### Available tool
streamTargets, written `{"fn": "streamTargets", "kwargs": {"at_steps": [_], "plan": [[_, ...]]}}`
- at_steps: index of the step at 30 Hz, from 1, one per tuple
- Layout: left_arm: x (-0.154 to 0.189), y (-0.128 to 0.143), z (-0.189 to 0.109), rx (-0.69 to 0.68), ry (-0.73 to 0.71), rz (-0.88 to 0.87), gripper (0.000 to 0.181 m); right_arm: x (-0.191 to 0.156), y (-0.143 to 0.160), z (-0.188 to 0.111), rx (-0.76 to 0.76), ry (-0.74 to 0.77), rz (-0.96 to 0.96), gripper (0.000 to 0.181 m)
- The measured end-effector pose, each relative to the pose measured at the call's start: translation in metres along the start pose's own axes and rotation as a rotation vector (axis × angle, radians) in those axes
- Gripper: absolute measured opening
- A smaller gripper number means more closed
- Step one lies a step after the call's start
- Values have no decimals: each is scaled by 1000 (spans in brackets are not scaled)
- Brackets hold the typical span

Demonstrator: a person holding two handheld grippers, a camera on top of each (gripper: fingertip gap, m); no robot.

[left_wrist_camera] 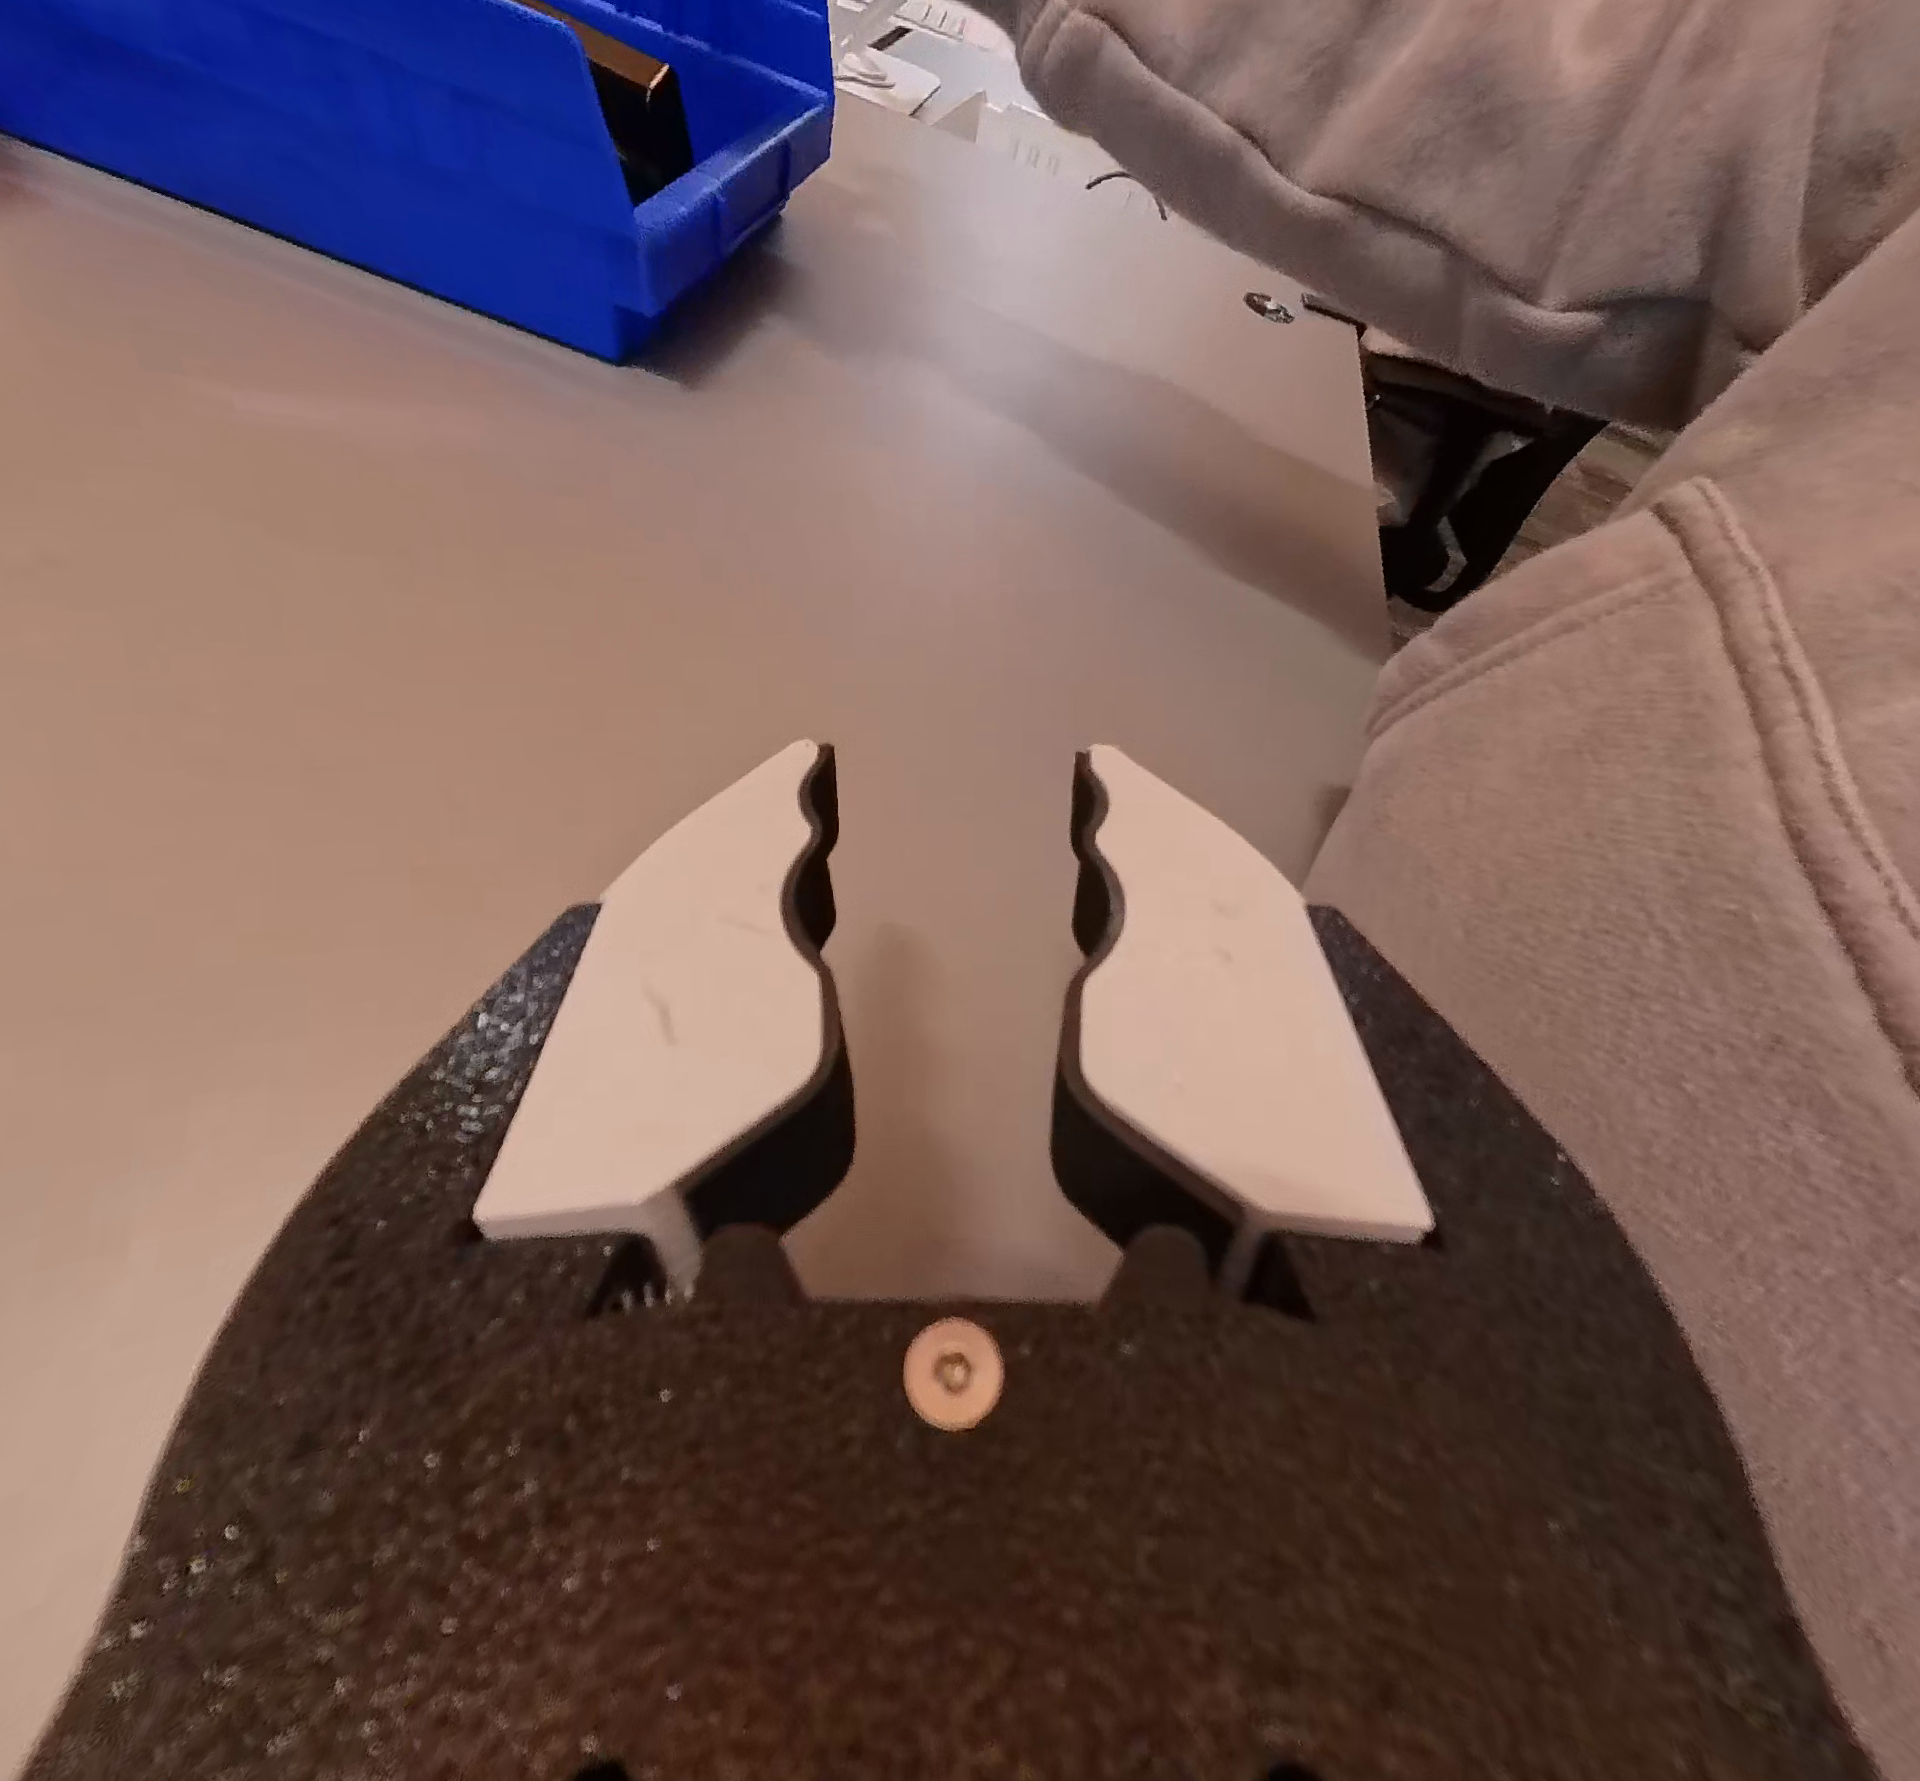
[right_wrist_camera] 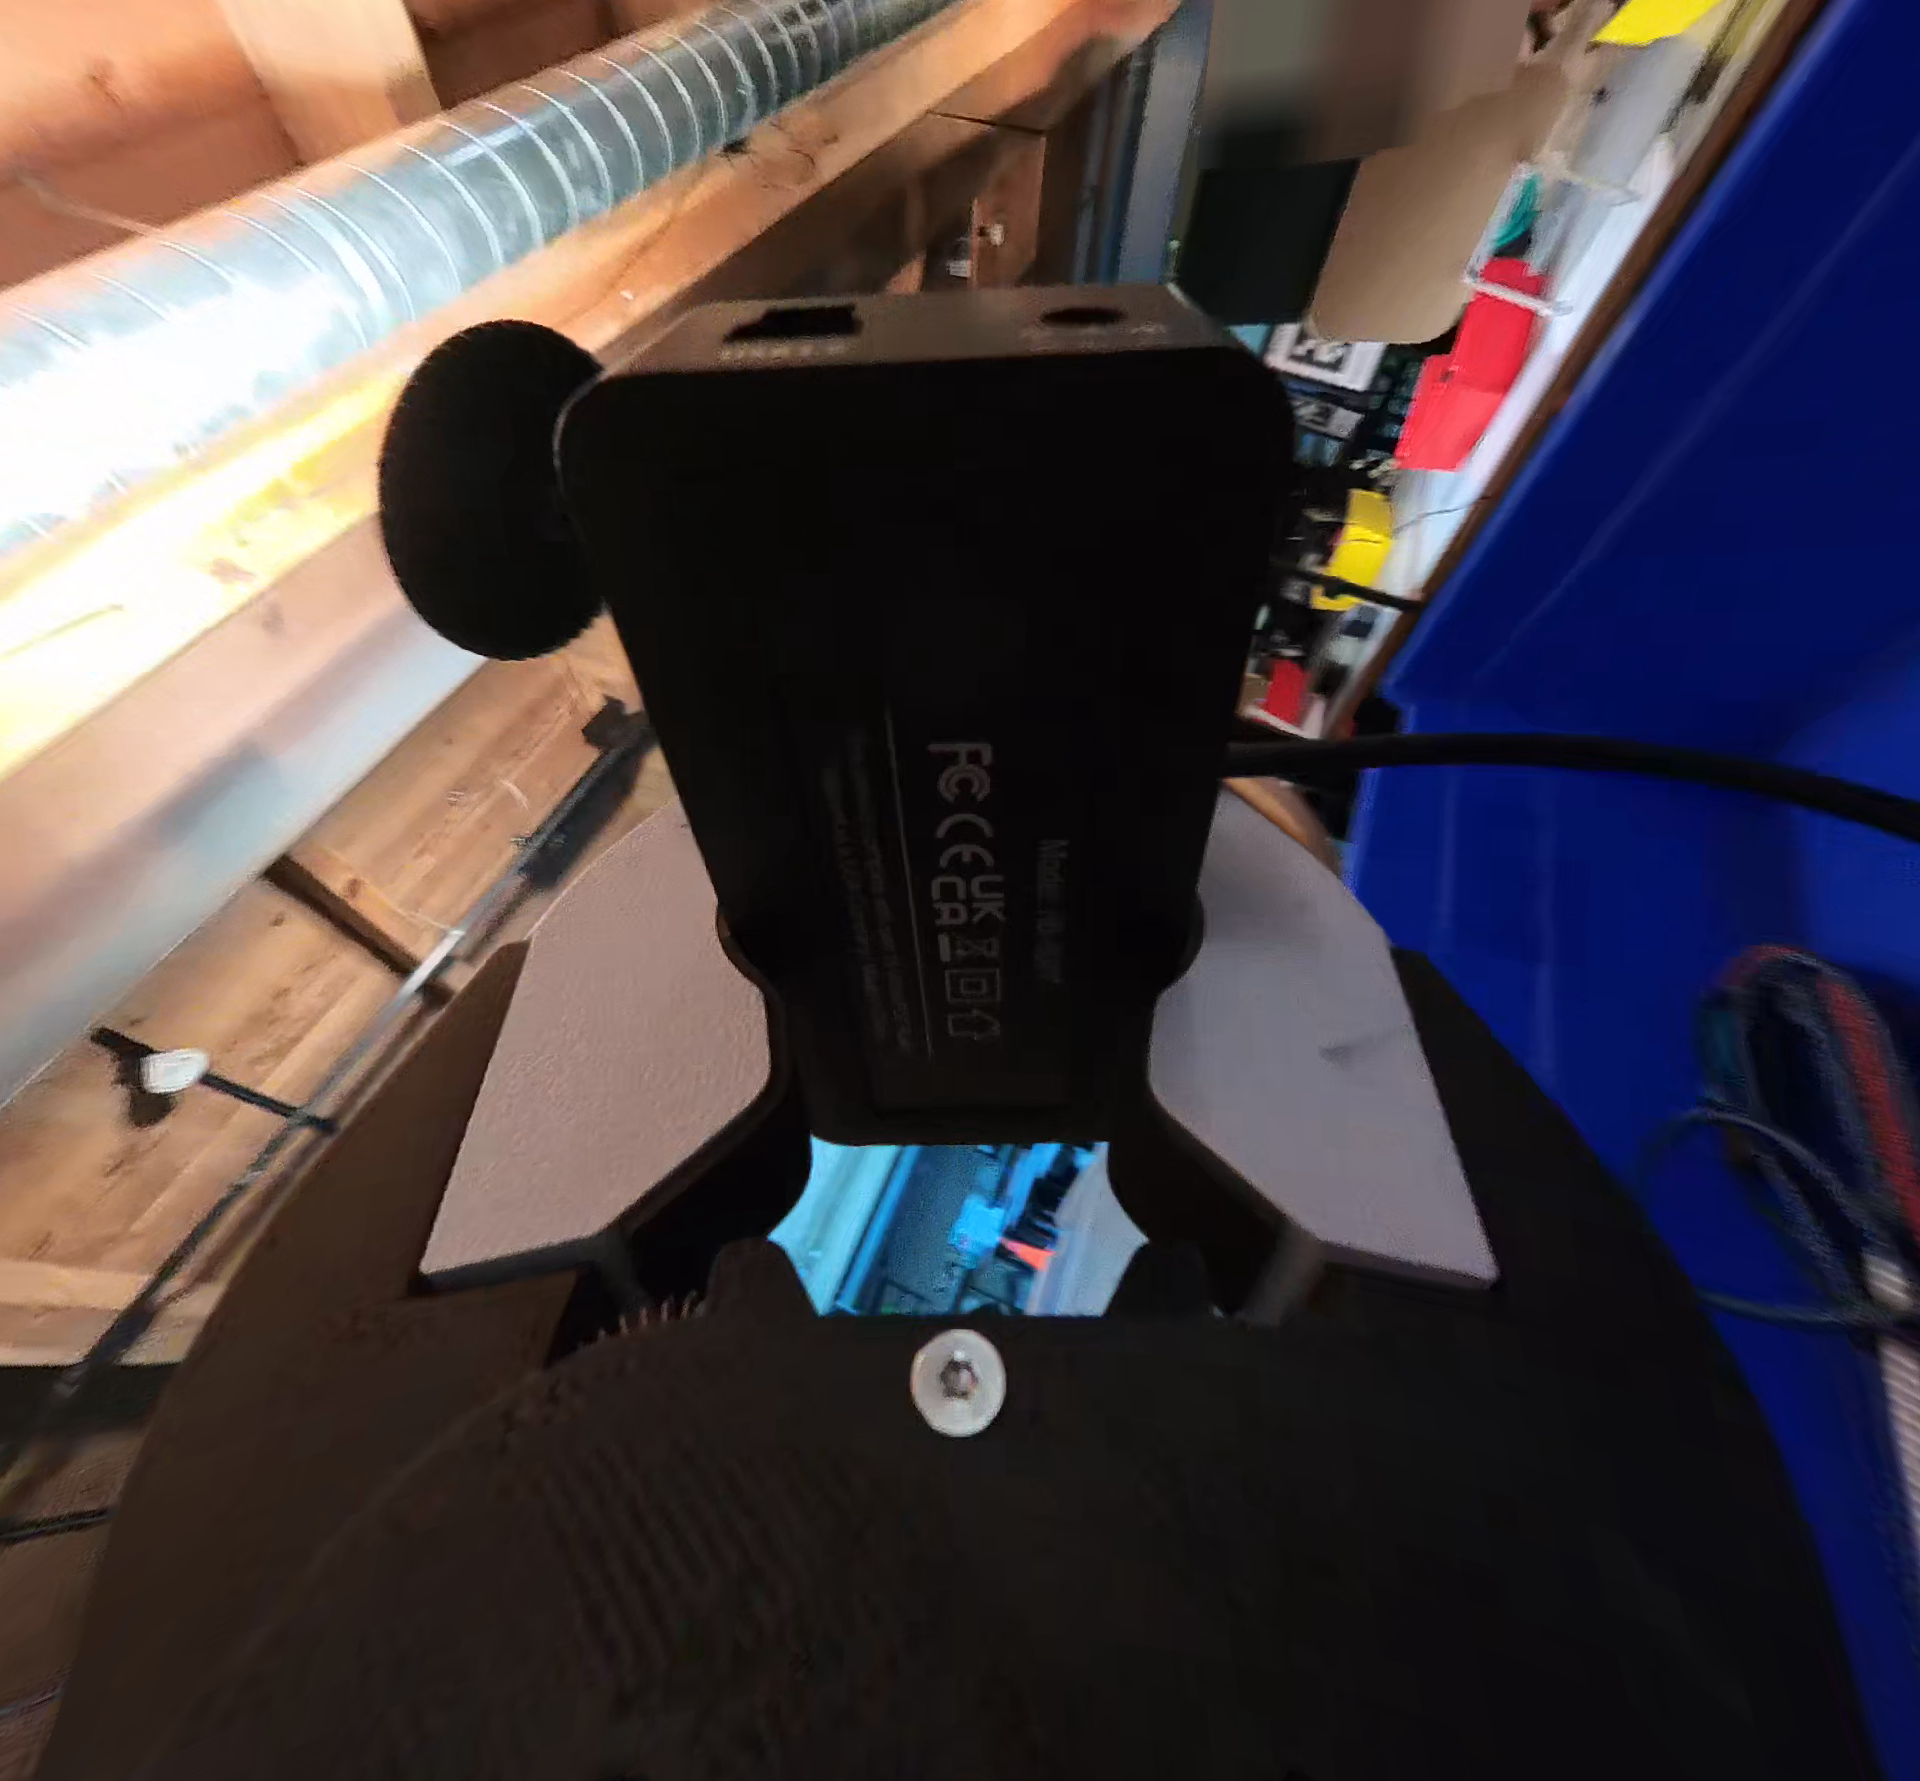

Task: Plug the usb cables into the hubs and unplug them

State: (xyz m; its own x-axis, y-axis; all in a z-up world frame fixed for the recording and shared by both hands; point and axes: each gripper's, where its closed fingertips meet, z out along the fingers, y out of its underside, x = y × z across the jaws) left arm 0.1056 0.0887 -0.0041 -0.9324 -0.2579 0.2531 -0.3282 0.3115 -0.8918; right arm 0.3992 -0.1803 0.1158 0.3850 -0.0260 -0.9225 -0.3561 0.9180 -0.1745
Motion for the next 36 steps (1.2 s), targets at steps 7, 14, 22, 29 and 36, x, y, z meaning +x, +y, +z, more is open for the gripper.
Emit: {"fn": "streamTargets", "kwargs": {"at_steps": [7, 14, 22, 29, 36], "plan": [[-4, 4, -4, 19, 1, -49, 41, 40, 29, -35, -174, 347, -246, 73], [-1, 3, 2, 21, 31, -71, 40, 56, 51, -55, -258, 496, -394, 73], [3, 2, 8, -17, 40, -25, 41, 81, 84, -41, -595, 574, -563, 79], [-55, -47, 18, 43, -252, -5, 53, 21, 72, -63, -512, 511, -738, 80], [-101, -109, 110, -44, -393, -87, 77, -11, 96, -127, -490, 553, -828, 75]]}}
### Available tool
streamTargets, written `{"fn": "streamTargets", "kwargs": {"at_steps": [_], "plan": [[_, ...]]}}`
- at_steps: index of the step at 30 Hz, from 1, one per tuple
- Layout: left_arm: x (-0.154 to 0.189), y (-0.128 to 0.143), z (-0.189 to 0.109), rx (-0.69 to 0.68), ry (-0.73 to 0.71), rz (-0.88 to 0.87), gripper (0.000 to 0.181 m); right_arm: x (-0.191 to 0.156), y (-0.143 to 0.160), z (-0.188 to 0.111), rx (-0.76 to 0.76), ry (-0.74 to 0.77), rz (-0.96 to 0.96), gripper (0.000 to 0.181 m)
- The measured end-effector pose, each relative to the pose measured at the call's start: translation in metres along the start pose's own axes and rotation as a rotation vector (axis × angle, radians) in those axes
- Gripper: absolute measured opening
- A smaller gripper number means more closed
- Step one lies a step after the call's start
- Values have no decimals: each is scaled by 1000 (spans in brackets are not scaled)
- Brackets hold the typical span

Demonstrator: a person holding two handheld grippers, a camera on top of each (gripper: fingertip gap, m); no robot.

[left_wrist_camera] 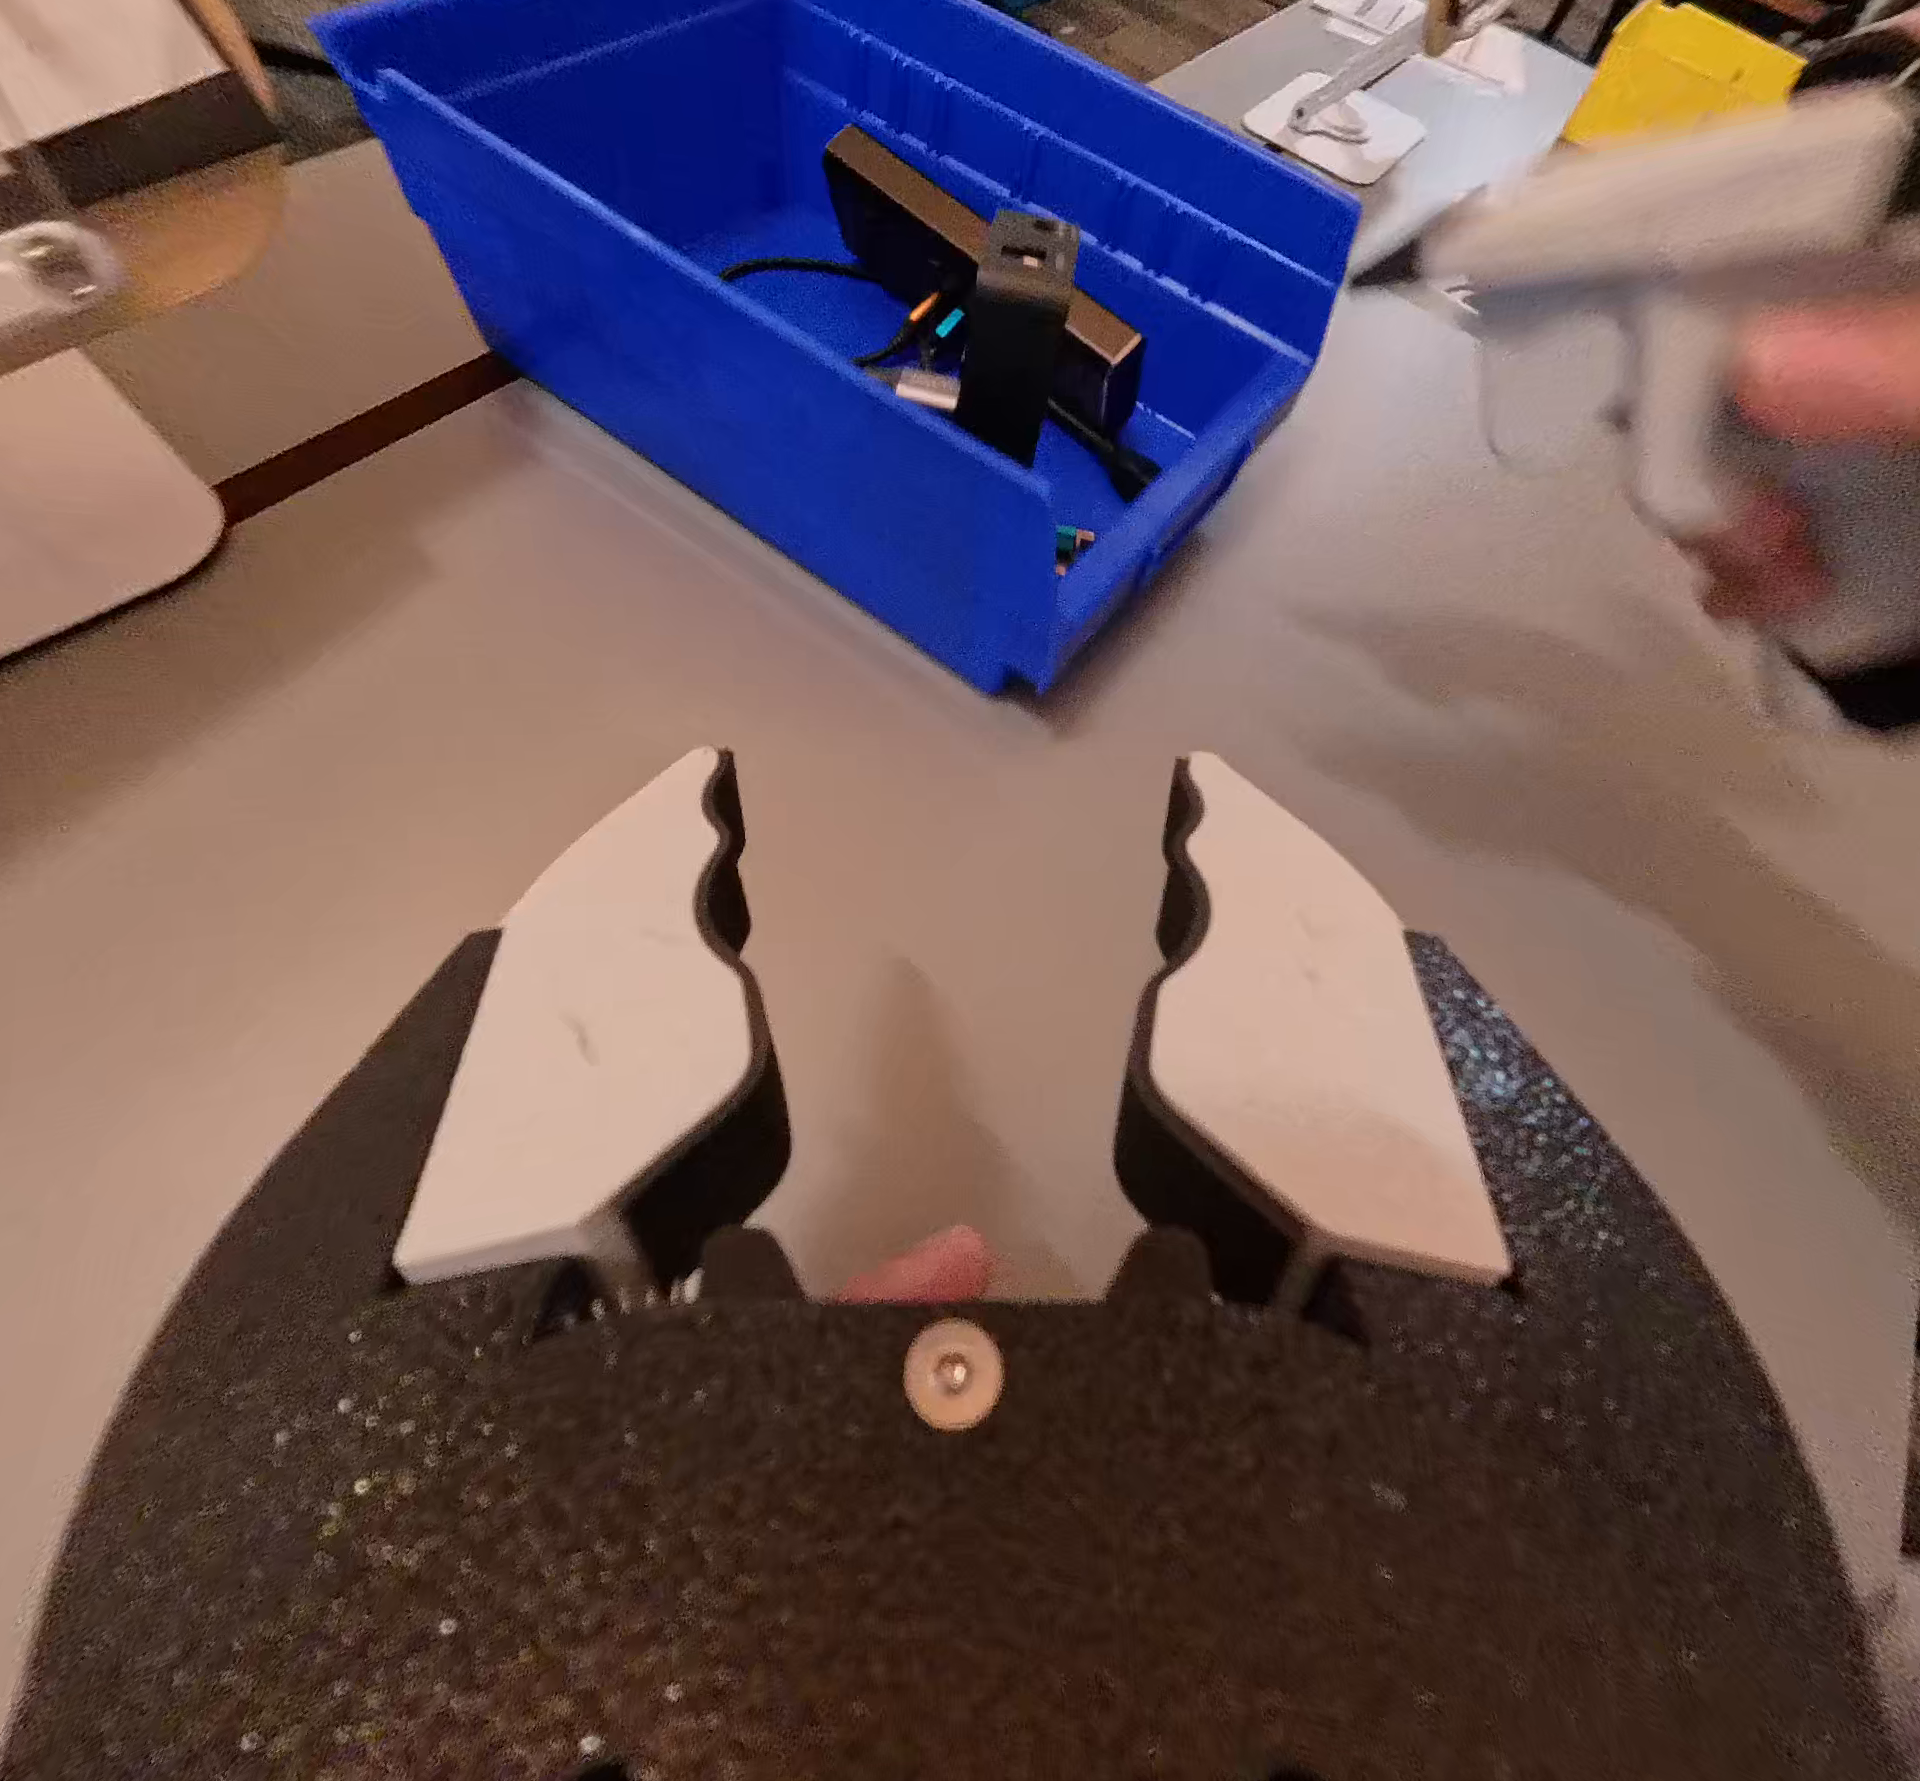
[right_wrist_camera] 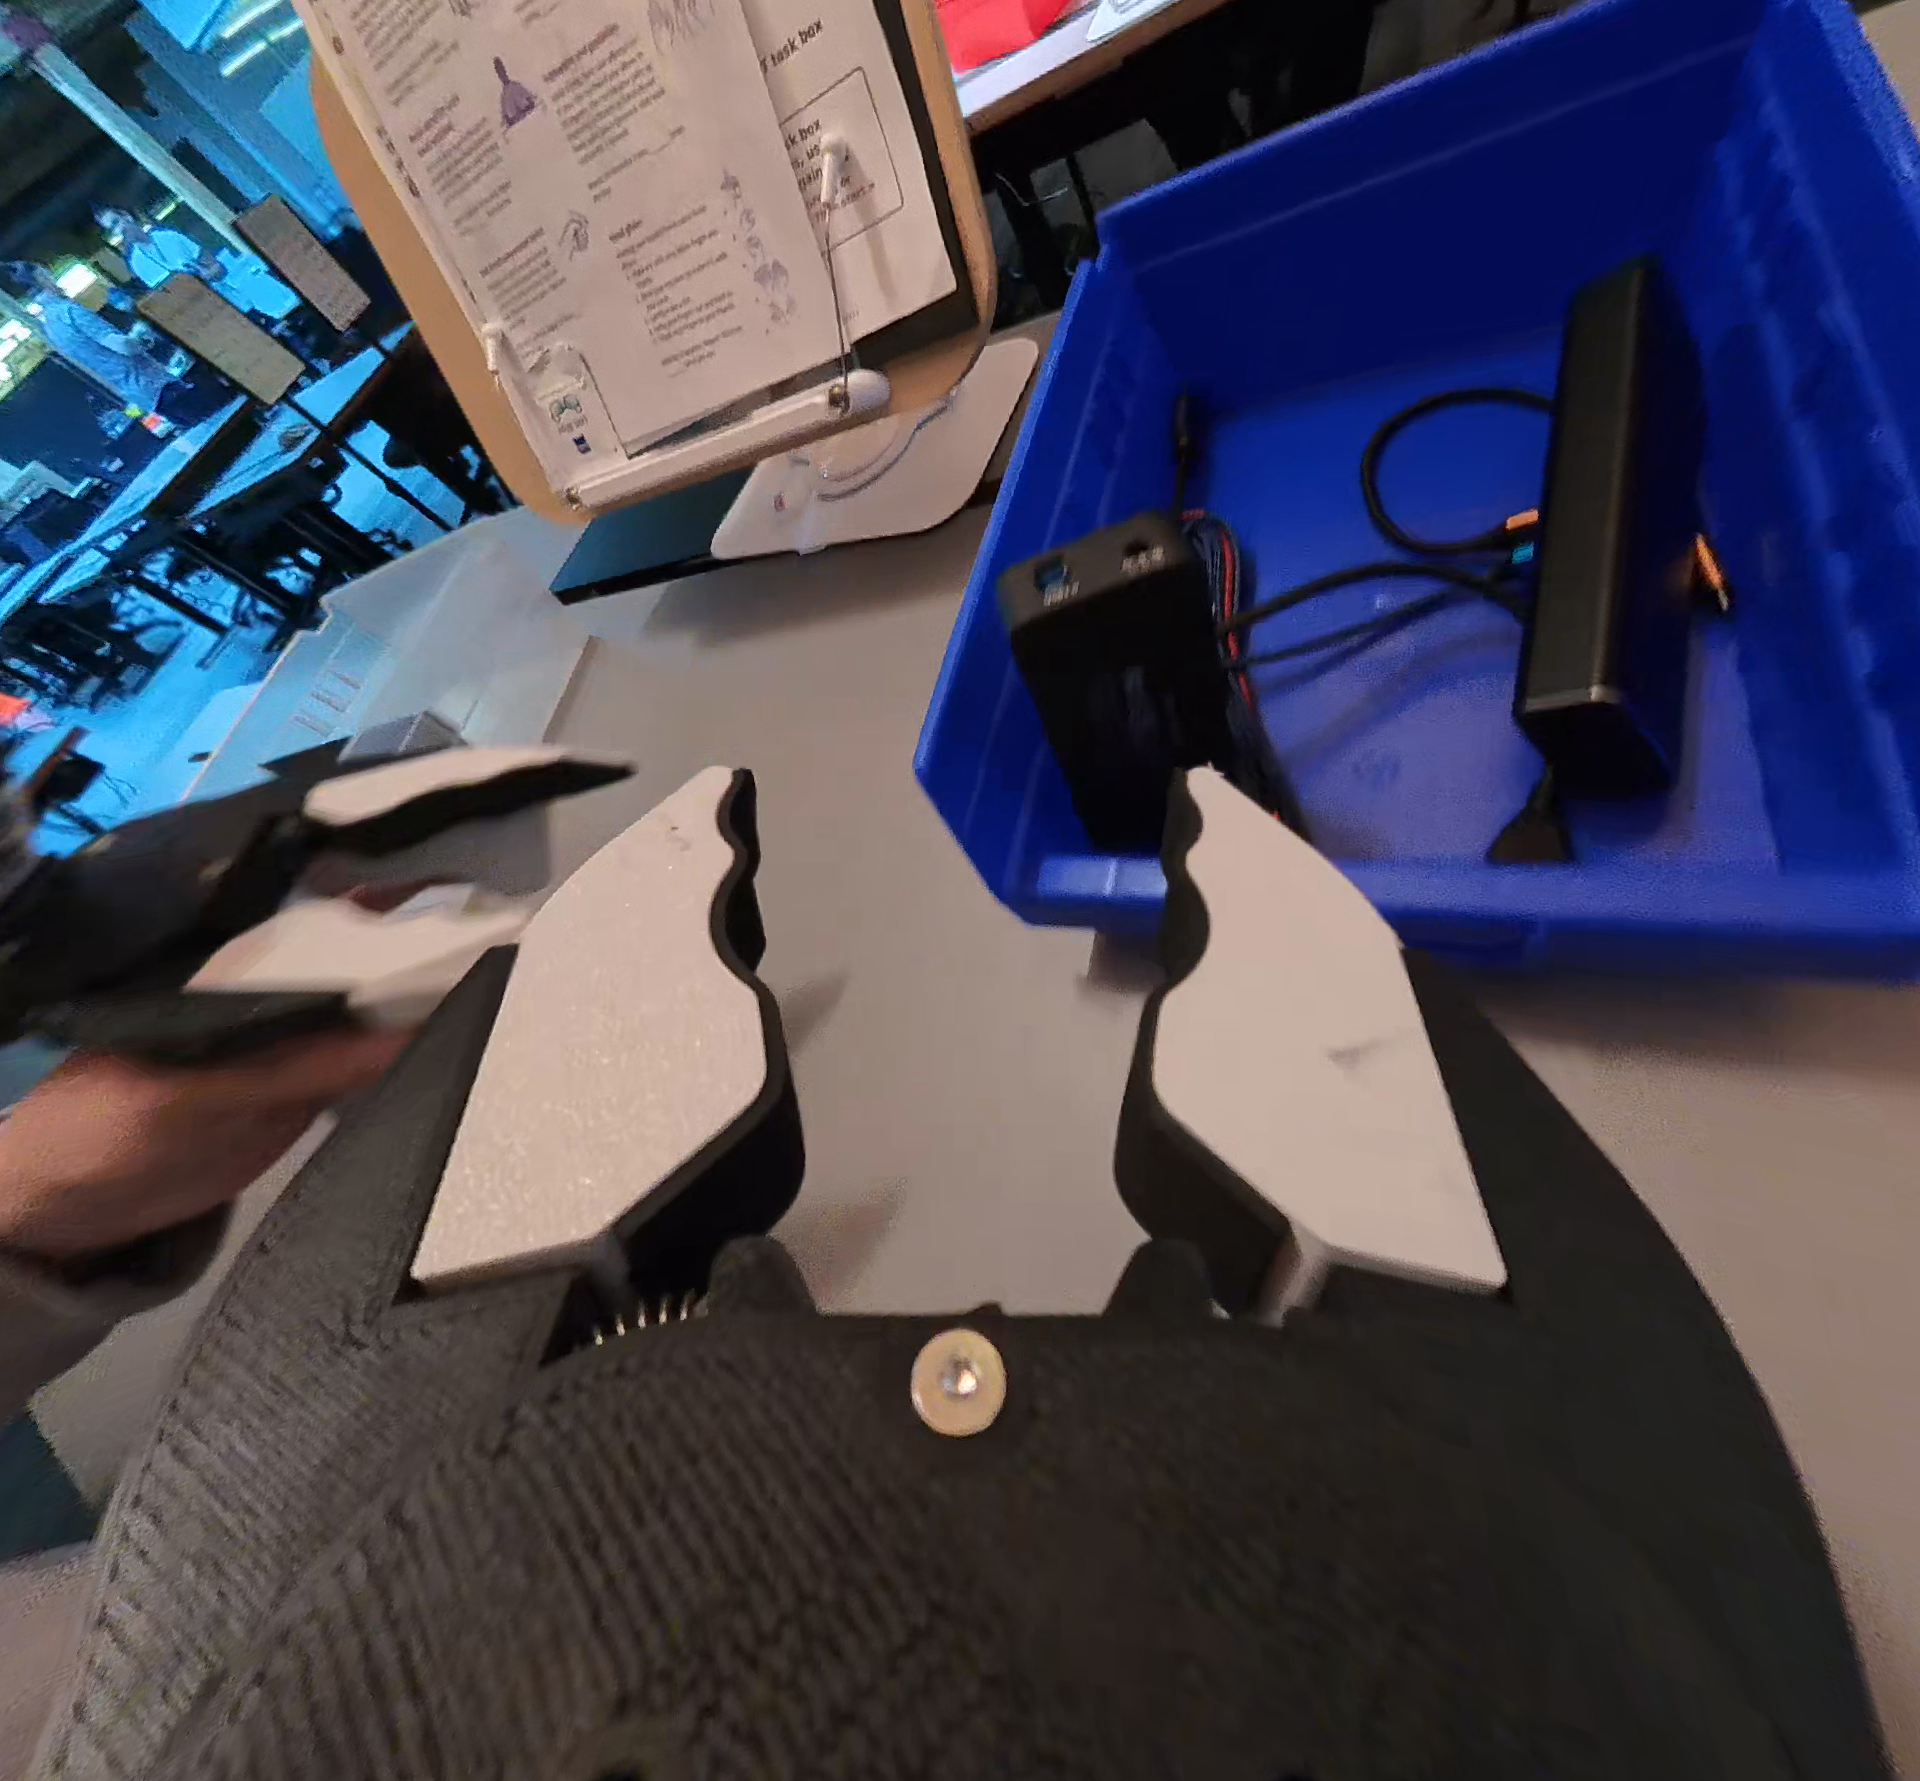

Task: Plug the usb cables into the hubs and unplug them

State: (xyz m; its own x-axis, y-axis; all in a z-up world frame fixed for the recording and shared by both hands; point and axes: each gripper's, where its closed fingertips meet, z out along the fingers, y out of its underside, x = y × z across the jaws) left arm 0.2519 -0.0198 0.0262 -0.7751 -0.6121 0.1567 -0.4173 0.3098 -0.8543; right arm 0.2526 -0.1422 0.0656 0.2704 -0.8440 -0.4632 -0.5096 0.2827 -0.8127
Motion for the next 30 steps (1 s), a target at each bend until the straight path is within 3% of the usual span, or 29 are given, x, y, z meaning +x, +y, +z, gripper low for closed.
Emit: {"fn": "streamTargets", "kwargs": {"at_steps": [3, 7, 11, 14, 18, 22, 26, 30], "plan": [[8, -13, 50, -54, -58, 7, 81, -12, 21, -22, 19, -11, 28, 71], [6, -19, 101, -117, -141, 18, 70, -18, 55, -49, -5, 6, 40, 70], [-10, -18, 127, -167, -204, 60, 54, -11, 82, -73, 7, 58, 77, 67], [-22, -18, 126, -141, -215, 99, 41, -10, 93, -82, 17, 40, 145, 63], [-40, -5, 99, -144, -233, 137, 27, -14, 84, -91, 70, 30, 145, 58], [-51, 22, 47, -126, -204, 161, 21, -34, 61, -87, 72, 9, 54, 61], [-62, 58, -20, -64, -210, 166, 14, -85, 45, -53, -19, -64, -121, 64], [-72, 95, -91, -12, -282, 102, 6, -163, 28, 4, -53, -180, -225, 94]]}}
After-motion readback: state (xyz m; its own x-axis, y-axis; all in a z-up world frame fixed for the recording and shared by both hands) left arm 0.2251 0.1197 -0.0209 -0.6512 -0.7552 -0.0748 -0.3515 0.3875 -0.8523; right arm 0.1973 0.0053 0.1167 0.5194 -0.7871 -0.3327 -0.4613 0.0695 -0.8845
